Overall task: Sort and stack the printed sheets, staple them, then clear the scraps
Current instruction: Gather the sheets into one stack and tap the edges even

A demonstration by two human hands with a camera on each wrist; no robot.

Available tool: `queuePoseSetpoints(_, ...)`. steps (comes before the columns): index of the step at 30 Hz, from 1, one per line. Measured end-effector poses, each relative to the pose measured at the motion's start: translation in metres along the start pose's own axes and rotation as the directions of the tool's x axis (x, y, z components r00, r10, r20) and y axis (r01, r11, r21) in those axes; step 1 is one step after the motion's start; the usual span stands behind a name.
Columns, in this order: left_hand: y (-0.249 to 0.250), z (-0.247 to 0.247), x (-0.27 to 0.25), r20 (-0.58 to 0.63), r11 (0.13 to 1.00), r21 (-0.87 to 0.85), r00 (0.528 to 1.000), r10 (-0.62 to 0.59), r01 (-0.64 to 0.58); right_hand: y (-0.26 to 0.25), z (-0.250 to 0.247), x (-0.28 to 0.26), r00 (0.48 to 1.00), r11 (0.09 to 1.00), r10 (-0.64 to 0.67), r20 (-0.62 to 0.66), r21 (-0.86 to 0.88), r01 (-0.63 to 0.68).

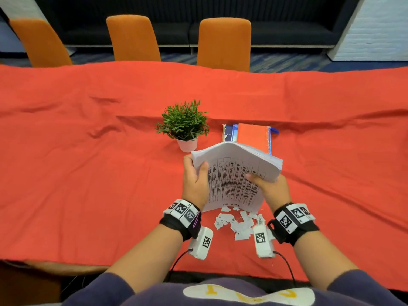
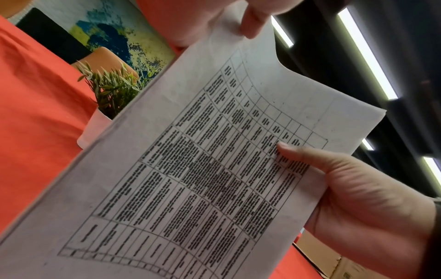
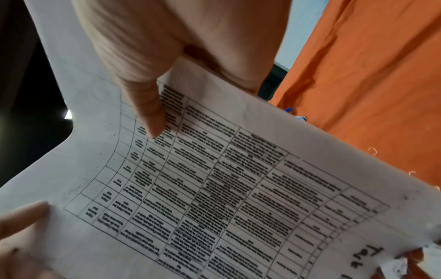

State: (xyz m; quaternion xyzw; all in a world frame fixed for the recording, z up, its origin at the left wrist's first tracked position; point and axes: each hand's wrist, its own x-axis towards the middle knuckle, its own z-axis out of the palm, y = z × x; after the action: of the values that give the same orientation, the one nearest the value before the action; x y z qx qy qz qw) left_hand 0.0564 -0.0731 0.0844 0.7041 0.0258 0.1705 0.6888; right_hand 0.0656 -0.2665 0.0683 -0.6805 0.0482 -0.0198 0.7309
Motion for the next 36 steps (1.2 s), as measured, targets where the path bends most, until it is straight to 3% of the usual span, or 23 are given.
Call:
queuePoseSetpoints(7,-0.007,-0.006,0.005,-0.036,1.0,-0.014,0.999,-0.023,0.022,-0.005,-0.003,0.004,0.998,0.997,0.051,0.026,0.059,-0.052)
queuePoseSetpoints(18,-0.014,-0.006,0.005,-0.015,0.995,-0.044,0.995,-0.095,0.094,-0.005,-0.004,0.009,0.993,0.997,0.082,0.08,0.006,-0.083)
queuePoseSetpoints(30,-0.017,-0.002,0.007,0.006,0.987,-0.044,0.988,-0.155,0.155,0.001,-0.007,0.017,0.992,0.992,0.114,0.047,-0.059,-0.111)
queuePoseSetpoints(36,-0.025,-0.002,0.008,0.016,0.992,-0.011,0.992,-0.124,0.124,0.005,-0.011,0.017,0.992,0.986,0.116,0.043,-0.127,-0.11)
